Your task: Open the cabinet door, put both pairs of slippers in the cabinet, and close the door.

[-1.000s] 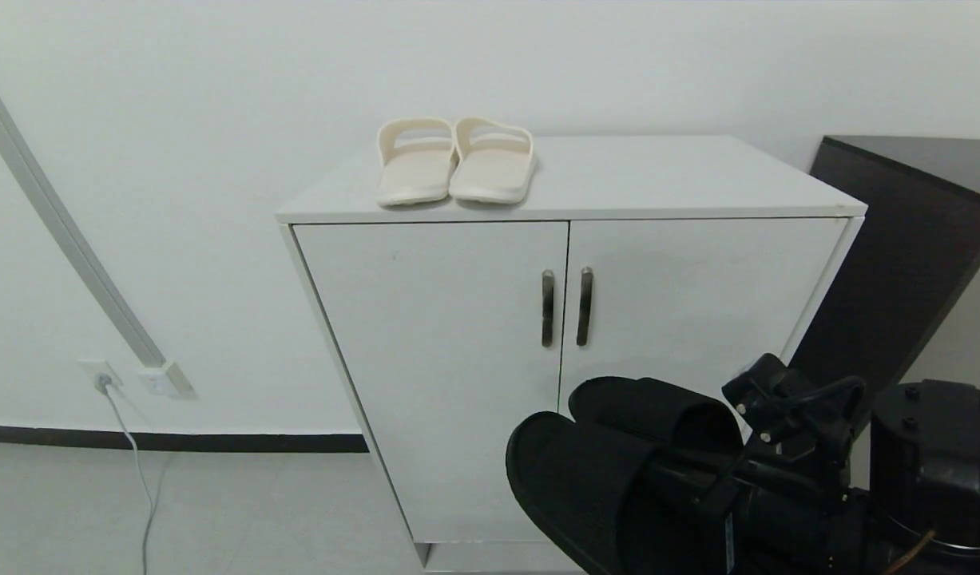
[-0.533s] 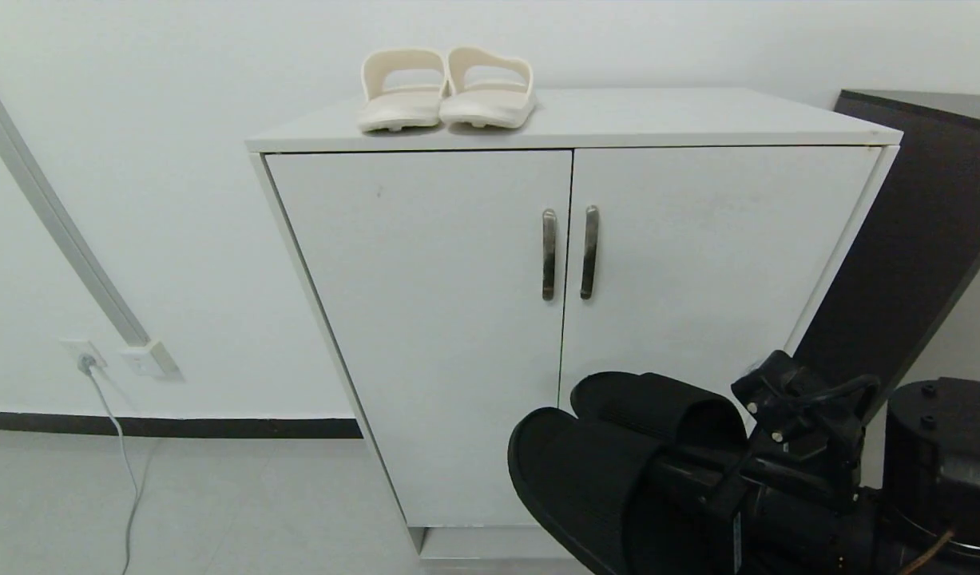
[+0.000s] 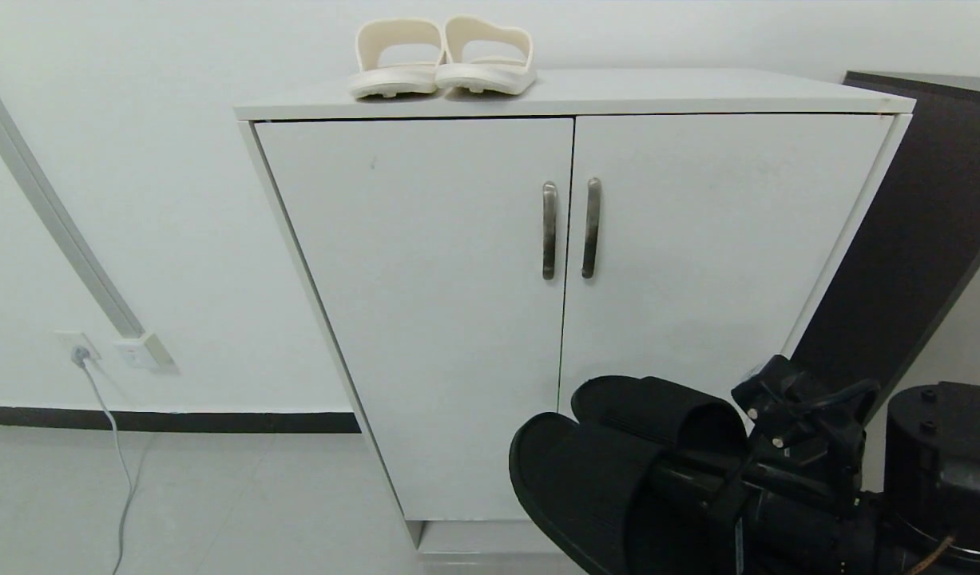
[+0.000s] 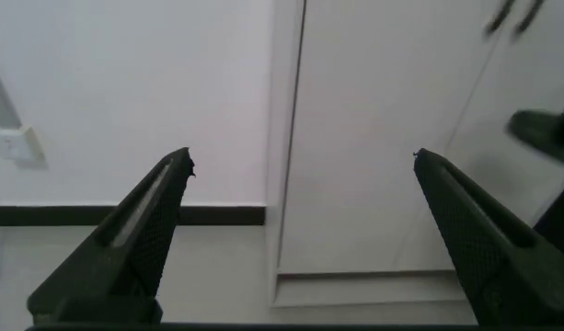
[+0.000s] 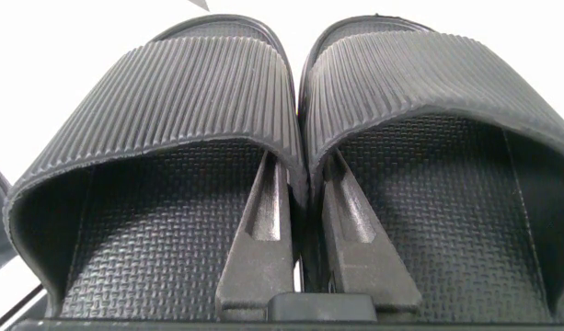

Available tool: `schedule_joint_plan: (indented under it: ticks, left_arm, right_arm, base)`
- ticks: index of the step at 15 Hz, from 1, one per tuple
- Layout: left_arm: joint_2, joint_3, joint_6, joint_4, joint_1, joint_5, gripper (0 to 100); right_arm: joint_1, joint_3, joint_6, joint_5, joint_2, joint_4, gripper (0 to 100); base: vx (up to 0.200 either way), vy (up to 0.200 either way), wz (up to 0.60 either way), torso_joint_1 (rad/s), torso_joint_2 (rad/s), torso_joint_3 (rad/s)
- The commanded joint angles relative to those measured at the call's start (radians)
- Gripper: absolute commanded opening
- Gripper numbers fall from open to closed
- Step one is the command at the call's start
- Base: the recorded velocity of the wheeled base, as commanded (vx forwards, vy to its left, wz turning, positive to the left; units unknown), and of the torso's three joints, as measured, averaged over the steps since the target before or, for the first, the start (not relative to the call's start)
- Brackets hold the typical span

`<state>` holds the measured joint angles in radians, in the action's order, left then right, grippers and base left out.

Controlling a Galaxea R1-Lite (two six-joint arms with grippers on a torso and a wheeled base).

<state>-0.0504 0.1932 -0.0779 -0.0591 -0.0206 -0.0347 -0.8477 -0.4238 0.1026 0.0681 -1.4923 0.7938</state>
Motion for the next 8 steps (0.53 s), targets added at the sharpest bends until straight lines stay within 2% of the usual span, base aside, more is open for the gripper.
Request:
schedule_joint_plan:
  ticks: [1,3,5,6,7,8]
  left_arm:
    - [-0.195,0.107,-0.051,-0.033,-0.064,-0.068,100]
    - [-0.269,0.124,-0.051,-0.027,-0.105,-0.174,100]
    - [-0.338,0.144,-0.051,-0.025,-0.108,-0.261,100]
    - [-0.378,0.147,-0.053,0.002,-0.113,-0.398,100]
    - [-0.408,0.147,-0.057,0.032,-0.113,-0.473,100]
    - [-0.444,0.150,-0.057,0.058,-0.113,-0.521,100]
  right_arm:
    - [-0.002,0.008,-0.012,-0.004,-0.008,0.001,0]
    - [-0.002,0.013,-0.017,-0.005,-0.008,0.001,0]
    - [-0.002,0.013,-0.017,-0.005,-0.008,0.001,0]
    - [-0.004,0.016,-0.020,-0.007,-0.008,0.001,0]
    - [-0.005,0.016,-0.034,-0.007,-0.008,0.001,0]
    - [-0.005,0.020,-0.044,-0.008,-0.008,0.001,0]
  base:
    - [0.000,0.000,0.00,0.000,0.00,0.000]
    - [0.000,0.000,0.00,0.000,0.00,0.000]
    - [0.000,0.000,0.00,0.000,0.00,0.000]
    - [0.000,0.000,0.00,0.000,0.00,0.000]
    - [0.000,0.000,0.00,0.000,0.00,0.000]
    - [0.000,0.000,0.00,0.000,0.00,0.000]
